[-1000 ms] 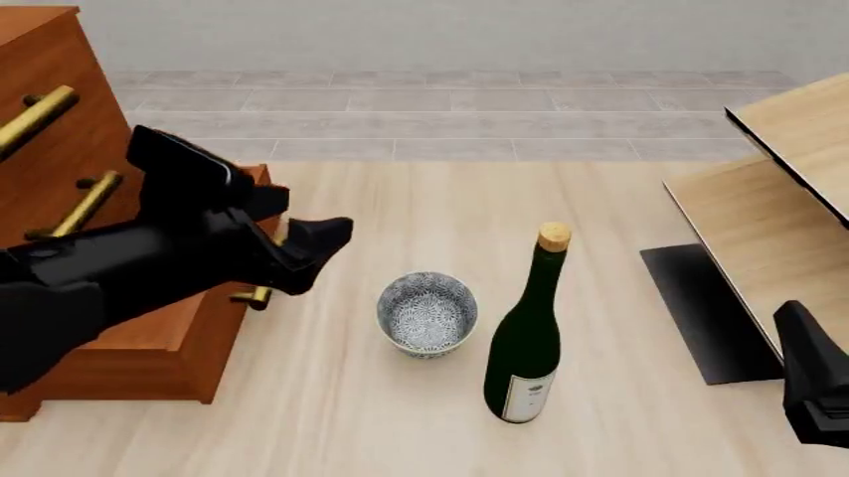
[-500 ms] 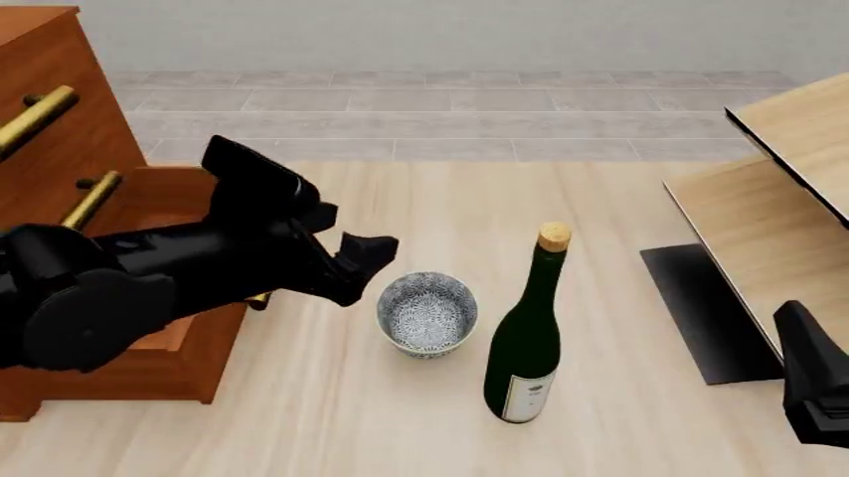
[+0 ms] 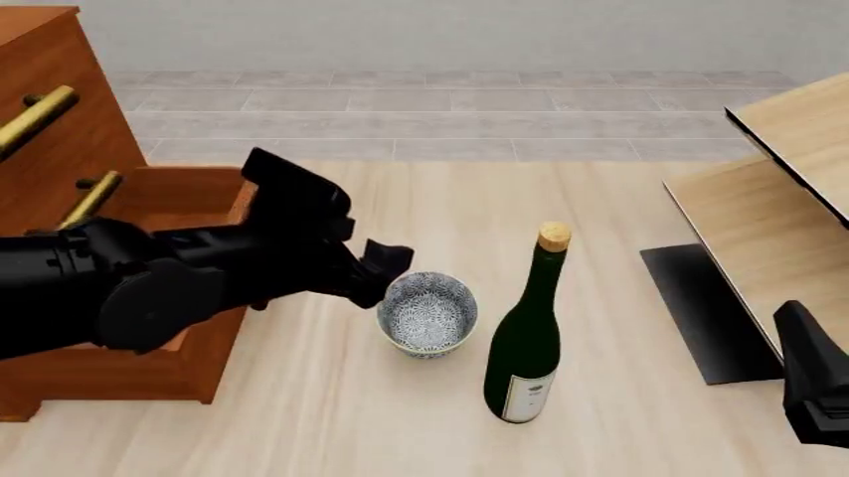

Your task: Put the bowl on top of the cabinet.

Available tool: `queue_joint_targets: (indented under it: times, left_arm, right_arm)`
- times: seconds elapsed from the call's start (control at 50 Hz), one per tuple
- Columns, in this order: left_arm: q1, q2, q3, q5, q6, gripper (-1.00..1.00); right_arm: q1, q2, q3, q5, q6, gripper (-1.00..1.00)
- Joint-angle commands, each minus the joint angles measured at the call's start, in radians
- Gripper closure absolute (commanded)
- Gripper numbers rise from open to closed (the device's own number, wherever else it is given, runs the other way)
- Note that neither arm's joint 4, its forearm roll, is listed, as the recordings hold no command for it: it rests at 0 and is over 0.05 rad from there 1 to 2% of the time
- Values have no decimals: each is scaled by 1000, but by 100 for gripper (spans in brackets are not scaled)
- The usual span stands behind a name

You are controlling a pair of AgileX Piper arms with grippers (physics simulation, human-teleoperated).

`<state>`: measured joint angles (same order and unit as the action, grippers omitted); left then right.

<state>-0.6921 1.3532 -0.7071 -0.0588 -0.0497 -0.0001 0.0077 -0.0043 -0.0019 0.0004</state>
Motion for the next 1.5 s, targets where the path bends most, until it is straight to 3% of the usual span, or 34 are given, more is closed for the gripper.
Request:
queue_joint_targets:
  times: [0.02, 0.62, 1.5]
  left_arm:
    - [12, 46, -6, -14, -17, -100]
    - [21, 143, -6, -53, -66, -100]
    - [67, 290, -40, -122, -59, -100]
  right_arm:
    - [0, 0, 0, 0, 0, -100]
    - [0, 0, 0, 0, 0, -100]
    - [0, 0, 0, 0, 0, -100]
